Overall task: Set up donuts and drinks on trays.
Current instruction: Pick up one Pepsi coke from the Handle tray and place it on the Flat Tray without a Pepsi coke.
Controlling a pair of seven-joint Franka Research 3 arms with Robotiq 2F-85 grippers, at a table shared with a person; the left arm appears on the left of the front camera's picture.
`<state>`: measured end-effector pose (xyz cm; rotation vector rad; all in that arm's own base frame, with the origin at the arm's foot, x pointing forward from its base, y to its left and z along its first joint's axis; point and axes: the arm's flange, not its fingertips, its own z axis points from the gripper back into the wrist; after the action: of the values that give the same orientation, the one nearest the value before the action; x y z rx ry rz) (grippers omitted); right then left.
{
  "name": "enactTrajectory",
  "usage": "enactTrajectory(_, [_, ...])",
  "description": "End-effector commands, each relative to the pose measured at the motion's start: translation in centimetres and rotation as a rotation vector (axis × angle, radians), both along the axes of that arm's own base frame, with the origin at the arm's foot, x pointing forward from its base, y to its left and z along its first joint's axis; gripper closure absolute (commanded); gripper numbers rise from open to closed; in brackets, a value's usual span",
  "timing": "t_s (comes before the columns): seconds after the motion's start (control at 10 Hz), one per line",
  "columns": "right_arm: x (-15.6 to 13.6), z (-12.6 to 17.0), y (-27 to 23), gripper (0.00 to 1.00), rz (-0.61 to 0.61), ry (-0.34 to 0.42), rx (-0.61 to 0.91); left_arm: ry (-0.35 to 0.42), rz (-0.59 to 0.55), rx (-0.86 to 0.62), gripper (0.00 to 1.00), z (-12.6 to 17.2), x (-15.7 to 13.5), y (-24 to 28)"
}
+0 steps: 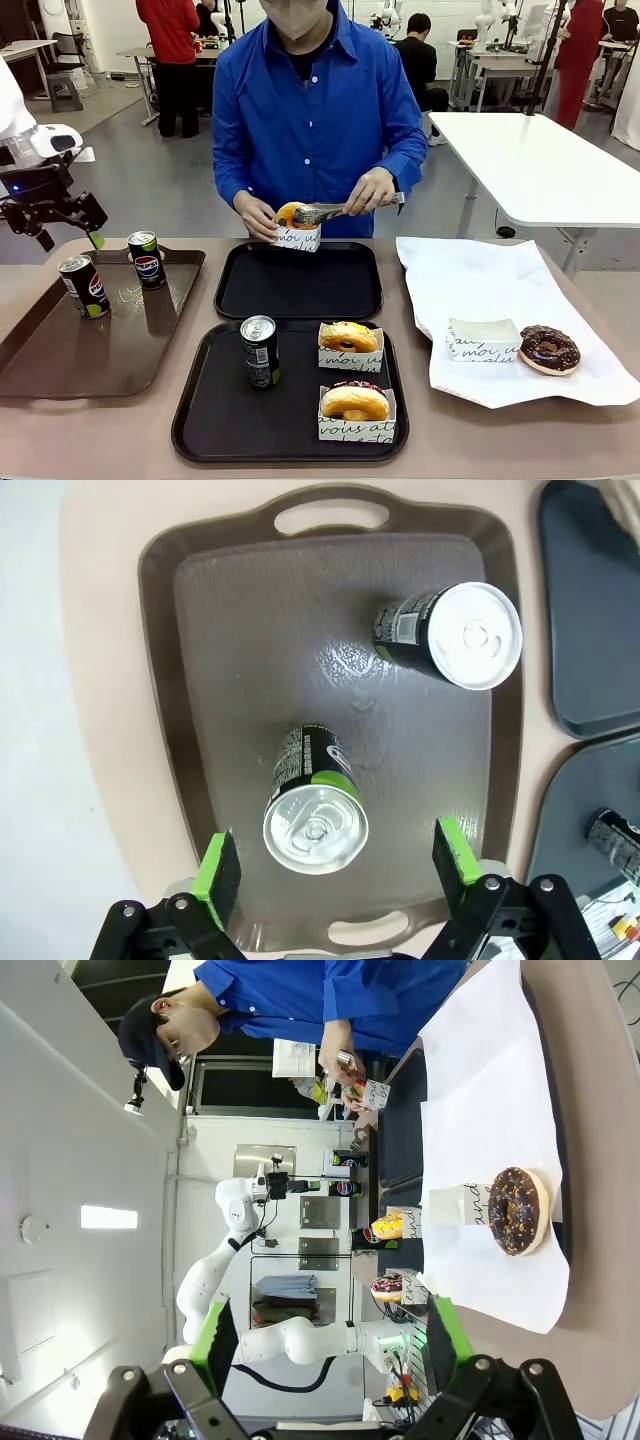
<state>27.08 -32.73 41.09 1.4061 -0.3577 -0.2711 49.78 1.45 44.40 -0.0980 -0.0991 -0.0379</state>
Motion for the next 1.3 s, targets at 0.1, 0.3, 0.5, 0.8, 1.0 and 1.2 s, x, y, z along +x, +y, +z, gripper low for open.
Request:
enactTrajectory(0.1, [0.0, 0.1, 0.1, 0.00, -0.005, -0.005, 0.012, 0.007, 0.008, 0.056, 0.00, -1.1, 0.7, -0.2])
enactTrajectory(0.3, [0.0, 0.1, 0.1, 0.00, -0.005, -0.005, 0.012, 0.015, 0.004, 0.073, 0.00, -2.3, 0.3, -0.4])
enactTrajectory(0.5, [0.0, 0.1, 0.1, 0.00, -0.005, -0.005, 0.012, 0.031, 0.014, 0.087, 0.00, -3.7, 0.3, -0.3])
enactTrajectory(0.8, [0.0, 0.1, 0.1, 0.00, -0.005, -0.005, 0.012, 0.052, 0.020, 0.092, 0.00, -5.1, 1.2, -0.3])
enactTrajectory(1.0, [0.0, 0.1, 0.1, 0.00, -0.005, -0.005, 0.012, 0.055, 0.034, 0.079, 0.00, -5.7, 1.4, -0.4])
enactTrajectory(1.2, [0.0, 0.1, 0.1, 0.00, -0.005, -0.005, 0.012, 0.068, 0.023, 0.085, 0.00, -5.8, 1.4, -0.5])
